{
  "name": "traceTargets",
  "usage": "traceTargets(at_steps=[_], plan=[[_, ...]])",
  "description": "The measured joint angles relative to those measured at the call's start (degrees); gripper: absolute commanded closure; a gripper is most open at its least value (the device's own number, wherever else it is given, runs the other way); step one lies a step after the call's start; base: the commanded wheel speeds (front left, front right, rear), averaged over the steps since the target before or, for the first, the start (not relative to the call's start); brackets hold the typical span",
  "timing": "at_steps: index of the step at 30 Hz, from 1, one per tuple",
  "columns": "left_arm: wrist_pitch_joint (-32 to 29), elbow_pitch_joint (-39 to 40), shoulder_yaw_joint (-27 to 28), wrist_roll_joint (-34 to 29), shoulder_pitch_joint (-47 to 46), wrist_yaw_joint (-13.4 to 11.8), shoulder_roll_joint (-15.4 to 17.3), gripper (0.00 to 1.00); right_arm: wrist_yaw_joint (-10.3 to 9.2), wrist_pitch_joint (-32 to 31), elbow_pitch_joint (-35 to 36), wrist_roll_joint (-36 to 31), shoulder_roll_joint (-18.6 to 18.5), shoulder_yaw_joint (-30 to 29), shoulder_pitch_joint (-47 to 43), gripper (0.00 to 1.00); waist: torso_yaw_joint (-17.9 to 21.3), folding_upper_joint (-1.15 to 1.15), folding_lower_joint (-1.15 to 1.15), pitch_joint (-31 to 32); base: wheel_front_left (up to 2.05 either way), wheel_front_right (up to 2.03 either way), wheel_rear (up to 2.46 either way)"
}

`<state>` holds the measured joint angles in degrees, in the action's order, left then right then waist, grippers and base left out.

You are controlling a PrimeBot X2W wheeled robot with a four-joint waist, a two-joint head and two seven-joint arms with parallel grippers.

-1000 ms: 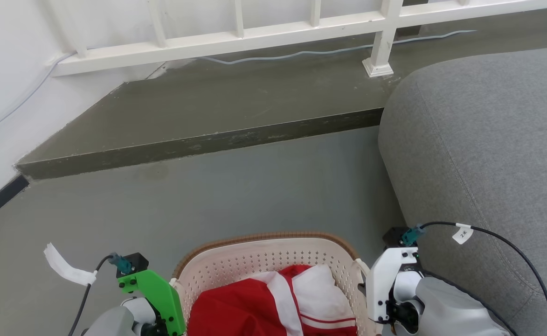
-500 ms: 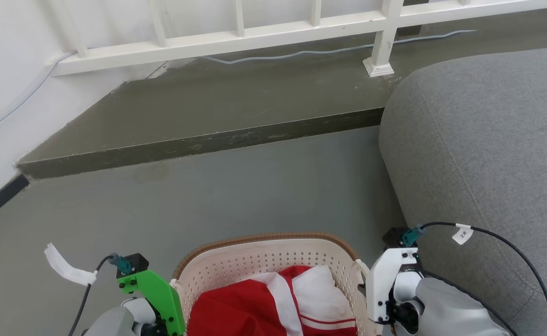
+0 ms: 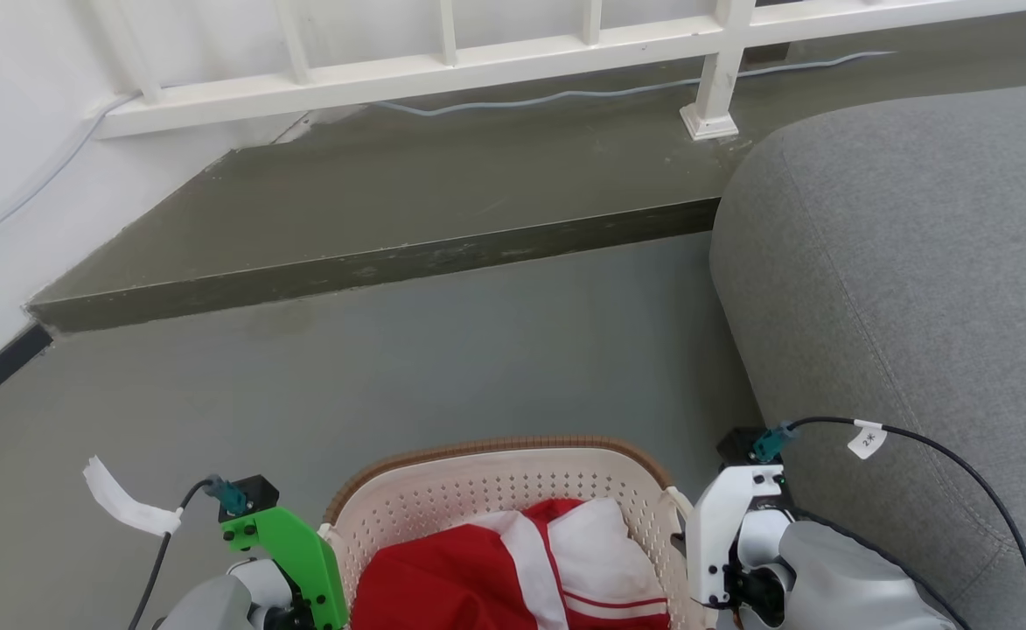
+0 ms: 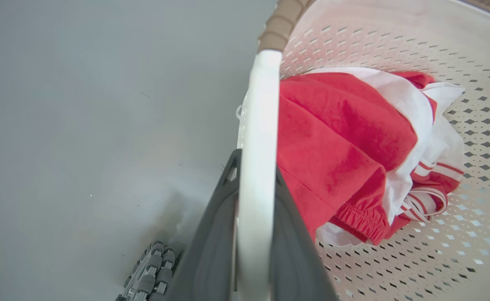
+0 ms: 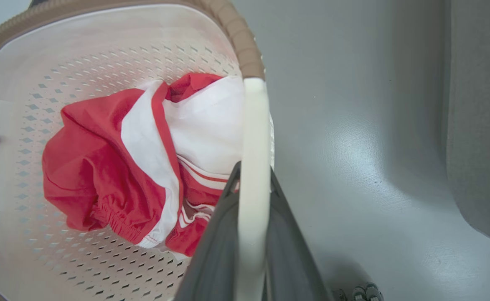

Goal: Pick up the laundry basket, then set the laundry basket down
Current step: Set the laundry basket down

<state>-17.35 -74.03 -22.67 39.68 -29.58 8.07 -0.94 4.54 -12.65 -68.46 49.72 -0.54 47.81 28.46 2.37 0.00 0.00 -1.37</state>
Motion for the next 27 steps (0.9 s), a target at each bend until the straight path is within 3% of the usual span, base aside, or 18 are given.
traceTargets(at_steps=[16, 27], plan=[[0.88, 0.14, 0.01, 0.89, -0.13, -0.07, 0.01, 1.00, -0.20, 0.78, 0.26, 0.27, -0.10, 0.45, 0.81, 1.00, 0.35, 0.00, 0.00, -3.59, 0.00, 0.00, 0.00], [3.46, 1.55, 0.15, 0.96, -3.22, -0.36, 0.24, 1.00, -1.72, 2.56, 0.80, 0.27, -0.25, 0.23, 5.14, 1.00, 0.53, 0.00, 0.00, -8.38, 0.00, 0.00, 0.00]])
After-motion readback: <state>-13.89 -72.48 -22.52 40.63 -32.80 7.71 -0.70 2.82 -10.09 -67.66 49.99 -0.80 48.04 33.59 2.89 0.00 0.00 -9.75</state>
